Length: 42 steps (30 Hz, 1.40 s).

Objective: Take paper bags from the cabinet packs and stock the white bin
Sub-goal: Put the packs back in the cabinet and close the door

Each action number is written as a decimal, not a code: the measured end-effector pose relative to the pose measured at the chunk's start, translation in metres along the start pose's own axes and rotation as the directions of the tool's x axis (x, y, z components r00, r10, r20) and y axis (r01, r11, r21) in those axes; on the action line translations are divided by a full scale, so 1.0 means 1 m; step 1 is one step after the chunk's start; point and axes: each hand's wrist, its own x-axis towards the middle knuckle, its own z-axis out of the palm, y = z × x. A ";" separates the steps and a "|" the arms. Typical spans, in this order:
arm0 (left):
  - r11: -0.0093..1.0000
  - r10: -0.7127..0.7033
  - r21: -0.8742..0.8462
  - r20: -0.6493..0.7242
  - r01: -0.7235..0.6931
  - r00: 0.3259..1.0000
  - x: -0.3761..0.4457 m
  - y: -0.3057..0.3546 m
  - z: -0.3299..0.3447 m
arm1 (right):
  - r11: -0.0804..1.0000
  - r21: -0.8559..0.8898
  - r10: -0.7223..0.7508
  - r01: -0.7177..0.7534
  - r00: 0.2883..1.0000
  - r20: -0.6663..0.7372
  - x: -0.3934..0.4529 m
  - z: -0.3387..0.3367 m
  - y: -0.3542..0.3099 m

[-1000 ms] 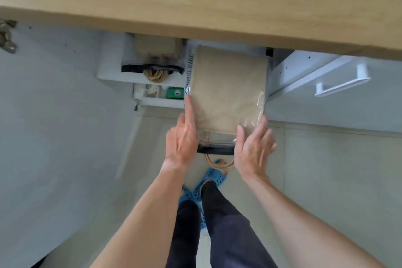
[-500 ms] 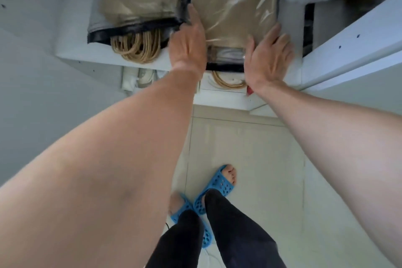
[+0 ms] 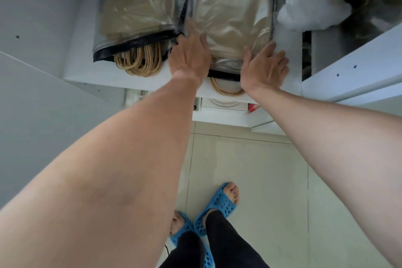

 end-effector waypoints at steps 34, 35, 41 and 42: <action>0.702 -0.622 -0.134 -0.593 0.700 0.511 -0.442 -0.325 -0.374 | -0.107 0.138 -0.968 0.985 -0.135 0.211 -0.497 -0.220 -0.259; 0.652 -0.662 -0.116 -0.568 0.749 0.489 -0.452 -0.340 -0.377 | -0.106 0.122 -0.962 0.987 -0.133 0.240 -0.506 -0.219 -0.259; 0.567 -0.759 0.049 -0.358 0.823 0.544 -0.502 -0.369 -0.379 | -0.104 0.033 -0.916 0.994 -0.109 0.386 -0.519 -0.236 -0.245; 0.564 -0.767 0.063 -0.329 0.823 0.551 -0.503 -0.363 -0.380 | -0.111 0.026 -0.911 0.993 -0.112 0.396 -0.517 -0.240 -0.242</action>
